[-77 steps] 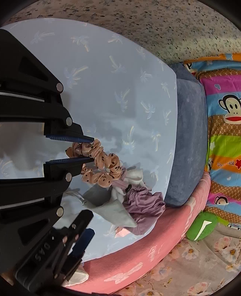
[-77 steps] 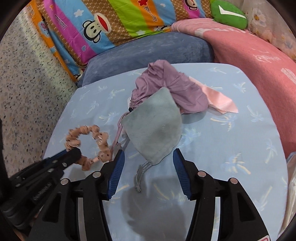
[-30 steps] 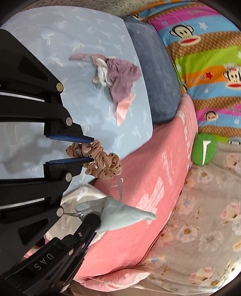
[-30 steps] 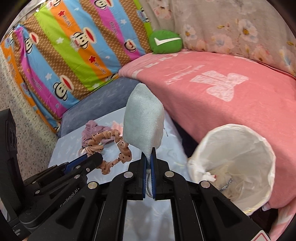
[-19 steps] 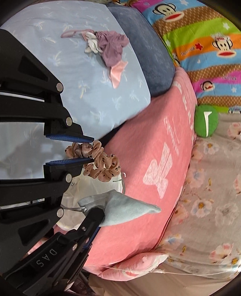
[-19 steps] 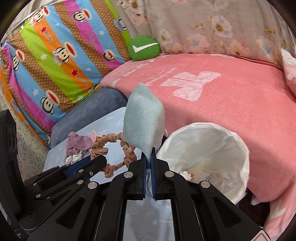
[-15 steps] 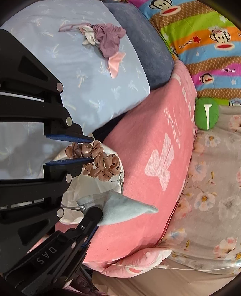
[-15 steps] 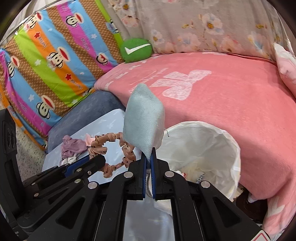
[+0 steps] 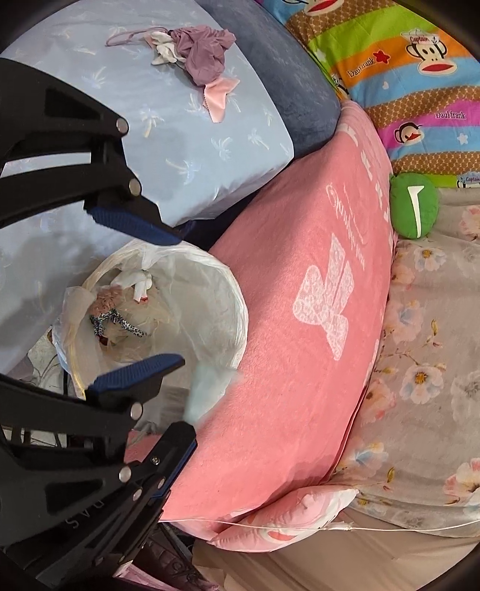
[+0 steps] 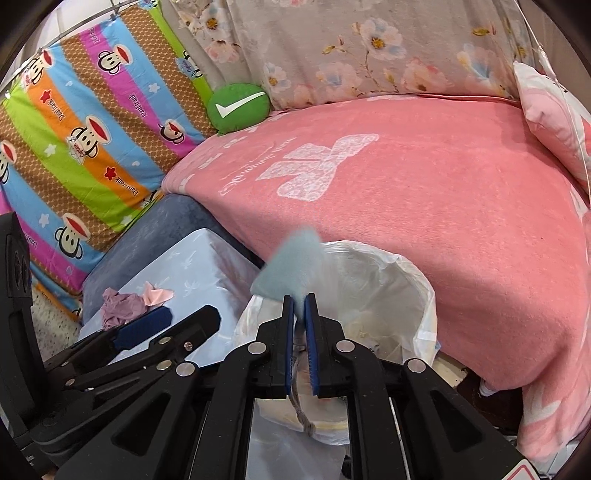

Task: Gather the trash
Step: 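Move both tools back to the mauve fabric and white socks on the table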

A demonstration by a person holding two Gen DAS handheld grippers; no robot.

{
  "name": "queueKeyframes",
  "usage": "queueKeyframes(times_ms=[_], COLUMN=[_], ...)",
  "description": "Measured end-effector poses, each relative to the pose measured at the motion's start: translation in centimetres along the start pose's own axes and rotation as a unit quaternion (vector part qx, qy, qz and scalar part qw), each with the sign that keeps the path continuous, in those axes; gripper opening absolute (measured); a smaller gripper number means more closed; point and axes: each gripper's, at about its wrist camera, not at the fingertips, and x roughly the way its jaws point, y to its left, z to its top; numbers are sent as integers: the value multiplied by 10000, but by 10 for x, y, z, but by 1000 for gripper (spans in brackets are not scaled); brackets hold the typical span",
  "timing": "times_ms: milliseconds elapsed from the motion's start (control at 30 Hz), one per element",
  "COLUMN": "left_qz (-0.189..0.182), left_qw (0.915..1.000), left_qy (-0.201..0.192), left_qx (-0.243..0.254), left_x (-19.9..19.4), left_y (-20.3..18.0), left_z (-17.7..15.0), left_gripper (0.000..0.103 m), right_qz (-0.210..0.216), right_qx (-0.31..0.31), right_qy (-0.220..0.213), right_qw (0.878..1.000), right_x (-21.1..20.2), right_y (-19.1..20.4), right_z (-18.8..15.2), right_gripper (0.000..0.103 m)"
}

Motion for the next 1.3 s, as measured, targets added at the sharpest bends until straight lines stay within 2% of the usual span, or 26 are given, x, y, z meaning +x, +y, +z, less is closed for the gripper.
queueKeyframes(times_ms=[367, 600, 967, 1100, 1300], left_qz=[232, 293, 383, 428, 529], left_qw=[9994, 9990, 9981, 9975, 9959], left_qy=[39, 25, -24, -35, -24], left_qx=[-255, -351, -477, -565, -730], left_x=[1, -2, -8, -11, -14], left_y=[21, 31, 48, 57, 76], left_z=[-1, -4, -9, -12, -18], left_gripper=[63, 63, 63, 63, 63], right_qz=[28, 55, 100, 125, 197], right_qx=[-24, -154, -312, -406, -538], right_qy=[85, 118, 190, 225, 288], right_qw=[10000, 9998, 9993, 9988, 9979], right_x=[6, 8, 13, 16, 21], right_y=[4, 16, 31, 41, 56], right_z=[-3, -7, -10, -13, -17], right_gripper=[10, 15, 16, 21, 23])
